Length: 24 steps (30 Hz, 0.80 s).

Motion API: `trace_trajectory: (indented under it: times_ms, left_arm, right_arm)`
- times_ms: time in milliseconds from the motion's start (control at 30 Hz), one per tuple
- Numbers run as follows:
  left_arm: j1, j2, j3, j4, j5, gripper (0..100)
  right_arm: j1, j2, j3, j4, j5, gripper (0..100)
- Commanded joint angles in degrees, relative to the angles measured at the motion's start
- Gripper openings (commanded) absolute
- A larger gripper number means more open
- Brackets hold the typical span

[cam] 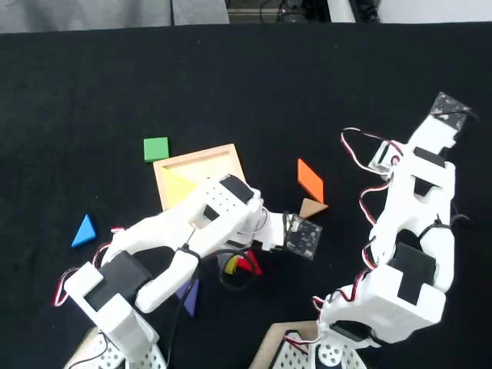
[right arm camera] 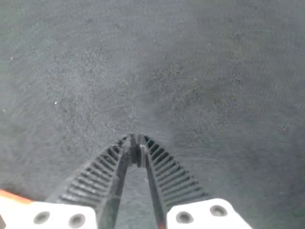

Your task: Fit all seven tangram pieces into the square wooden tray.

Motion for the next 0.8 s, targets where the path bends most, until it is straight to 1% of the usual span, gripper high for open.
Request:
trace_trajectory:
  times_ms: [0,100,233,367,433,500,767]
  left_arm:
    - [-2.5,-0.5,-3.0,-0.4,-0.5,34]
    - [-3.4,-0.4,-3.1,-0.4,-0.5,34]
    - [-2.9,-0.4,-1.6,-0.9,-0.4,34]
    - [-2.2,-0.4,2.7,-6.9,-0.4,34]
    - [-1.4,-0.5,4.1,-8.3,0.7,34]
    - [-0.8,-0.5,4.2,-8.3,1.8,34]
    - [-1.4,-0.5,4.2,-8.1,2.3,34]
  right_arm:
    - [-1.3,-0.2,-3.3,0.3,0.9,1.1]
    - [-1.3,-0.2,-3.3,0.3,0.9,1.1]
    - [-1.3,-0.2,-3.3,0.3,0.9,1.1]
    - [-1.3,-0.2,-3.3,0.3,0.9,1.1]
    - [-1.3,-0.2,-3.3,0.3,0.9,1.1]
    - [-1.3,-0.2,-3.3,0.3,0.9,1.1]
    - [-1.4,-0.2,-3.3,0.3,0.9,1.1]
